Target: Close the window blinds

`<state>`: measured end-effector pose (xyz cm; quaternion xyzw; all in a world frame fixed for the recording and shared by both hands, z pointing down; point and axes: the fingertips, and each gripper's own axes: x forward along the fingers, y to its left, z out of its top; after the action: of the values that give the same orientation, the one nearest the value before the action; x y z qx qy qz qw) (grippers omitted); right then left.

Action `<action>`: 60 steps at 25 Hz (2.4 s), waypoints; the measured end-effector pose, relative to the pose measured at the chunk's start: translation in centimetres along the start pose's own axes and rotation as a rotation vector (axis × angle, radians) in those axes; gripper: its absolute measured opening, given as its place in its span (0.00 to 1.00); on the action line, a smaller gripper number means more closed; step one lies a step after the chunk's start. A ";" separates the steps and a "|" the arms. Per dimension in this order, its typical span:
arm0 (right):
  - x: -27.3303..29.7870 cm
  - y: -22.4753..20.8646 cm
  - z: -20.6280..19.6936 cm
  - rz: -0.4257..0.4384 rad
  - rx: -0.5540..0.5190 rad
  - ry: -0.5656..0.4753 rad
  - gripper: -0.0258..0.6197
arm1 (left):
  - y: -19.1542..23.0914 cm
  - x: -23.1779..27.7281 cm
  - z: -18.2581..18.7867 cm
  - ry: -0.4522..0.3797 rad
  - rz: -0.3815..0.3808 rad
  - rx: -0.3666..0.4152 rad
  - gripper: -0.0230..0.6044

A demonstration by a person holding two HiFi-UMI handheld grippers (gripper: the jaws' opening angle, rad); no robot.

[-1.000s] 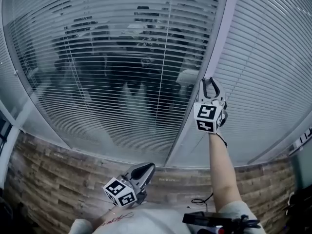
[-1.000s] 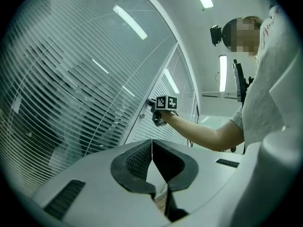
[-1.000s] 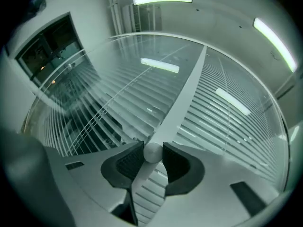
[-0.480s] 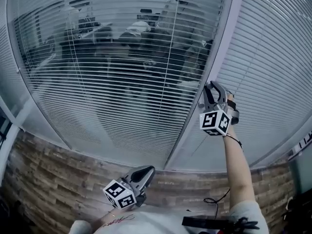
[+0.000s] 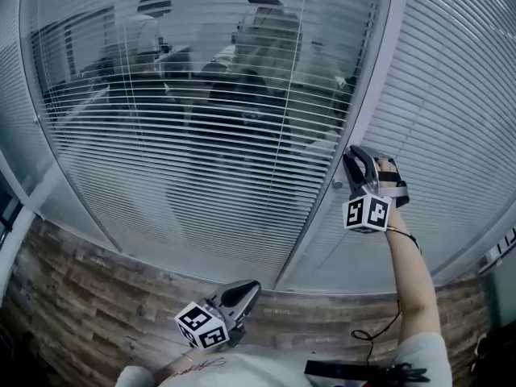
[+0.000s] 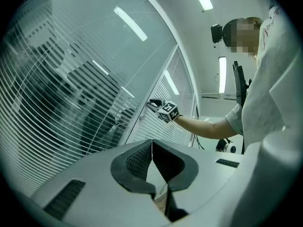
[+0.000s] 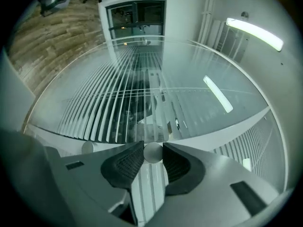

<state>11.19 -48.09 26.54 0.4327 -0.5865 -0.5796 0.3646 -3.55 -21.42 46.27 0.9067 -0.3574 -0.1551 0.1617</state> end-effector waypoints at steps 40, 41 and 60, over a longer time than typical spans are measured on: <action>-0.4 -1.5 -1.3 -0.353 1.639 -0.011 0.33 | 1.3 1.9 -1.3 0.022 -0.022 -0.033 0.07; -0.4 -1.4 -1.5 -0.374 1.647 0.007 0.33 | 1.3 1.8 -1.3 0.023 -0.022 -0.033 0.07; 0.0 -0.5 -2.0 -0.357 1.263 0.086 0.24 | 1.2 0.4 -1.0 0.032 -0.021 -0.023 0.07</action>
<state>13.11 -48.80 26.16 0.6768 -0.7181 -0.1578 -0.0379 -3.60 -22.35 47.55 0.9108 -0.3434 -0.1463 0.1764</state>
